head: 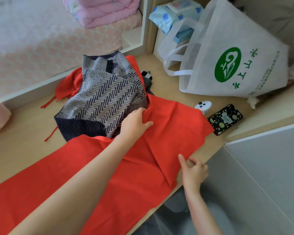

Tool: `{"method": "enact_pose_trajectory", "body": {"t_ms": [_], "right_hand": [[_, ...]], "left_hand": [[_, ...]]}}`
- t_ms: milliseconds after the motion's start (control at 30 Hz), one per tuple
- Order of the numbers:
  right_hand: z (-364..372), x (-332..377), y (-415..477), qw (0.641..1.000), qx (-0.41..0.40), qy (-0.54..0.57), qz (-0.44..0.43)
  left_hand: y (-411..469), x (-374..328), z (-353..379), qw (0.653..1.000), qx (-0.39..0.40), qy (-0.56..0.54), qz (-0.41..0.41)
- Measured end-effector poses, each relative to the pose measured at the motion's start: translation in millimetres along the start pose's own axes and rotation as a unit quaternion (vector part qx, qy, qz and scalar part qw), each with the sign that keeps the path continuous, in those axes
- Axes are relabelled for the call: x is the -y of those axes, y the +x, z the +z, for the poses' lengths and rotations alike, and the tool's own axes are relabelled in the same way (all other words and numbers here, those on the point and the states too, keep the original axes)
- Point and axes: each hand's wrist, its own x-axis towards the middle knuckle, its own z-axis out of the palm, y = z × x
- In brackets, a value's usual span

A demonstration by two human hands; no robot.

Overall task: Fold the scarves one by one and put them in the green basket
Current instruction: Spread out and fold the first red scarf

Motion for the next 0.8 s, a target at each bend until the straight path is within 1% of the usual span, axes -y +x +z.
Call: {"method": "enact_pose_trajectory", "body": {"t_ms": [67,133,167,233,300,367,400,433,500,567,600,633,700,800], "right_hand": [[6,-2,-8,0.999,-0.01,-0.032,-0.025],[11,-1,-12,0.998,-0.015,-0.042,-0.048],[11,0,-14,0.998,-0.012,-0.019,-0.054],[6,4,-13,0.994,-0.01,0.101,-0.03],[-8,8,-3,0.978,-0.047,0.204,0.013],[-27,11,10,0.961,-0.091,0.259,0.035],[-34,12,16,0.956,-0.097,0.276,0.038],[-40,13,20,0.955,-0.088,0.281,0.036],[-41,10,24,0.962,-0.031,0.27,0.037],[-36,4,23,0.965,0.036,0.256,0.045],[-33,-1,21,0.966,0.056,0.247,0.047],[-30,-6,19,0.97,0.062,0.233,0.042],[-26,-12,15,0.977,0.046,0.209,0.024],[-27,-11,24,0.984,-0.018,0.175,-0.026]], "left_hand": [[-3,5,1,0.998,0.014,0.055,-0.01],[-3,4,-1,0.998,-0.007,0.061,-0.015],[-1,1,-3,0.998,-0.019,0.058,-0.01],[5,-7,-7,0.998,-0.037,0.05,0.009],[15,-17,-15,0.998,-0.044,0.02,0.026],[28,-25,-21,0.998,-0.052,-0.012,0.044],[35,-29,-24,0.997,-0.056,-0.026,0.05],[40,-33,-27,0.996,-0.06,-0.038,0.055],[50,-40,-30,0.996,-0.053,-0.048,0.057],[56,-42,-30,0.998,-0.03,-0.025,0.047],[58,-42,-29,0.999,-0.017,-0.004,0.042],[58,-40,-28,0.999,-0.007,0.018,0.038],[56,-35,-27,0.999,-0.003,0.045,0.03],[50,-32,-25,0.998,-0.022,0.053,0.04]]}}
